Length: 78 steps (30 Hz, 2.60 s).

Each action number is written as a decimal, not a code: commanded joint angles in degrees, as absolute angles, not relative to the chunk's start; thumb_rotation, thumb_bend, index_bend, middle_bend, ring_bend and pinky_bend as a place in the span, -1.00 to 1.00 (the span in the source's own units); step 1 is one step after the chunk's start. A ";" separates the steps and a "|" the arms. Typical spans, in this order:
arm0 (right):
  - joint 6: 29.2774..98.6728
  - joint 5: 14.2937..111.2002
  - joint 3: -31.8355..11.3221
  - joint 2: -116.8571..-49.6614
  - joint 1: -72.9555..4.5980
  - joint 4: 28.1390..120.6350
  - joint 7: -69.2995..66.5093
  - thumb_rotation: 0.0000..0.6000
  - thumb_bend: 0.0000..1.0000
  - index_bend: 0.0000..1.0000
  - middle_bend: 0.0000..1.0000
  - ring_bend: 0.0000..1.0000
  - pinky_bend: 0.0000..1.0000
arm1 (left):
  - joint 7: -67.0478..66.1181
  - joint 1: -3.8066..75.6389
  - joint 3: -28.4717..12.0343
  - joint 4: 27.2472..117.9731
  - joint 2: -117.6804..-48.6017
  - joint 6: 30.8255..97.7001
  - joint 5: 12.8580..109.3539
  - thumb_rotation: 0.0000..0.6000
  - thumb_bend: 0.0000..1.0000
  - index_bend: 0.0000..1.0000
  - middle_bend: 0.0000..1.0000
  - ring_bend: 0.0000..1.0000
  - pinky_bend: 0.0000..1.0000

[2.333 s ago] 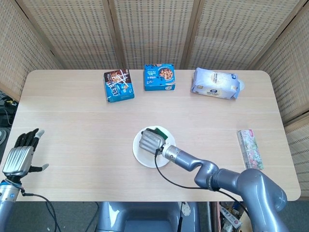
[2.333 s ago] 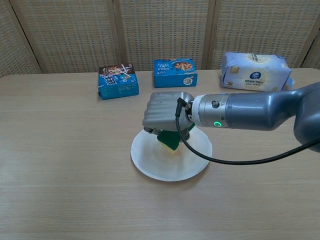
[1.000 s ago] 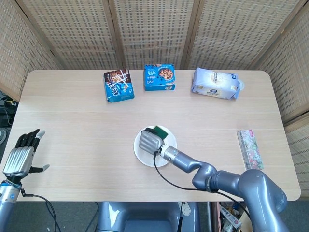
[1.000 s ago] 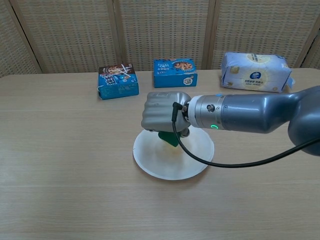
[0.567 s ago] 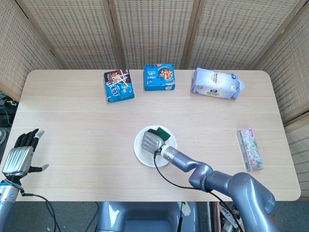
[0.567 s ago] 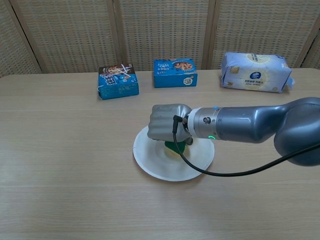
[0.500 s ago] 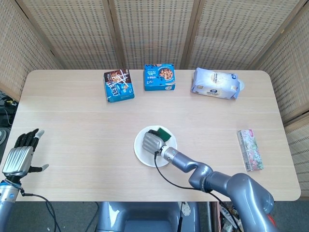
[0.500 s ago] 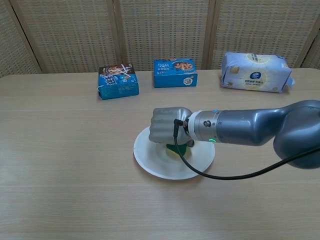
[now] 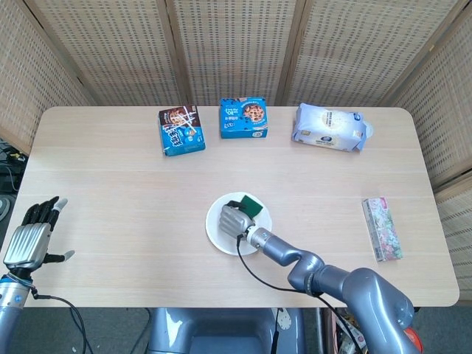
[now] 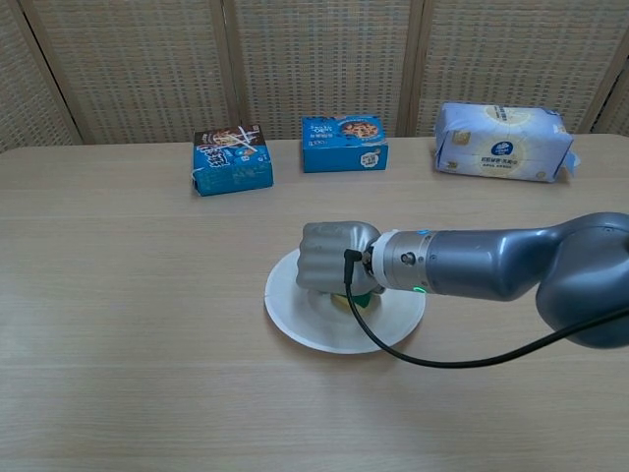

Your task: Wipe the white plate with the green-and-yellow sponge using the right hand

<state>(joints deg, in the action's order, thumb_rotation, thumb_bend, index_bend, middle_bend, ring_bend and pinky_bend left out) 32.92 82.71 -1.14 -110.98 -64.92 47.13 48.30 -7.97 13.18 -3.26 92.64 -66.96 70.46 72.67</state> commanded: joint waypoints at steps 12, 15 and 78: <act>39.79 82.33 -6.64 -103.77 -65.52 58.60 46.22 1.00 0.06 0.28 0.13 -0.08 0.44 | -7.52 13.04 -3.04 92.97 -66.62 70.77 73.35 1.00 -1.00 -1.00 -1.00 -1.00 -1.00; 40.70 82.26 -7.26 -102.20 -64.96 62.03 41.13 1.00 0.06 0.29 0.13 -0.08 0.44 | -7.46 12.99 -2.94 93.07 -66.55 70.87 73.58 1.00 -1.00 -1.00 -1.00 -1.00 -1.00; 36.21 63.28 -16.58 -105.34 -58.07 65.57 -2.65 1.00 0.10 0.31 0.18 -0.08 -0.37 | -7.36 13.47 -2.54 93.02 -66.71 69.43 73.11 1.00 -1.00 -1.00 -1.00 -1.00 -1.00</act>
<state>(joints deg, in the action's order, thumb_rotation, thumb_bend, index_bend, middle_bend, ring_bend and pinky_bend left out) 35.69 63.44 -15.72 -105.92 -57.51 64.70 -3.13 -7.36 13.47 -2.54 93.02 -66.71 69.42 73.10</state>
